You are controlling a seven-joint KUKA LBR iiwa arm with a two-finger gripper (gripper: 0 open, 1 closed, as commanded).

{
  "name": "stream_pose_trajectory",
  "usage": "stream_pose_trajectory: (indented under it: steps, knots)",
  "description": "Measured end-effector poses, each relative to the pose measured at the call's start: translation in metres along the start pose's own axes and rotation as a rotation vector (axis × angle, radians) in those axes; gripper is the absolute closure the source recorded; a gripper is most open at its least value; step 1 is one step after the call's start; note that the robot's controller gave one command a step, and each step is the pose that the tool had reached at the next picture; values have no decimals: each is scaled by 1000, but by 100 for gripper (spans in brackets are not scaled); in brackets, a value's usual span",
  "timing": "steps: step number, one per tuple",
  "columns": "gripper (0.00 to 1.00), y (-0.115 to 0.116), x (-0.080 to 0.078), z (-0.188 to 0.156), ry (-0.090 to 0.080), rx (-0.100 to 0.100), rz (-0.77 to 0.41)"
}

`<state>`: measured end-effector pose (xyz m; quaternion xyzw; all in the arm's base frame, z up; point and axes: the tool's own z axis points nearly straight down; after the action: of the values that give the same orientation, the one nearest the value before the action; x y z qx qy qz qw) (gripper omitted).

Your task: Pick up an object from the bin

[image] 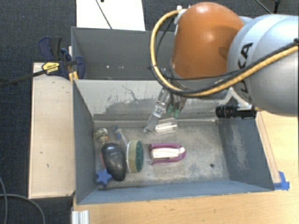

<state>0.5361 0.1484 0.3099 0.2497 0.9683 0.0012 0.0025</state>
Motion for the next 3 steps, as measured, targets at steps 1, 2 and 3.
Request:
stream_pose_trajectory:
  steps: [1, 2, 3]
  knots:
    - [0, 5, 61, 176, 9, 6, -293]
    - [0, 36, 83, 238, -9, -3, -282]
    - [100, 35, 84, 237, -3, 0, -278]
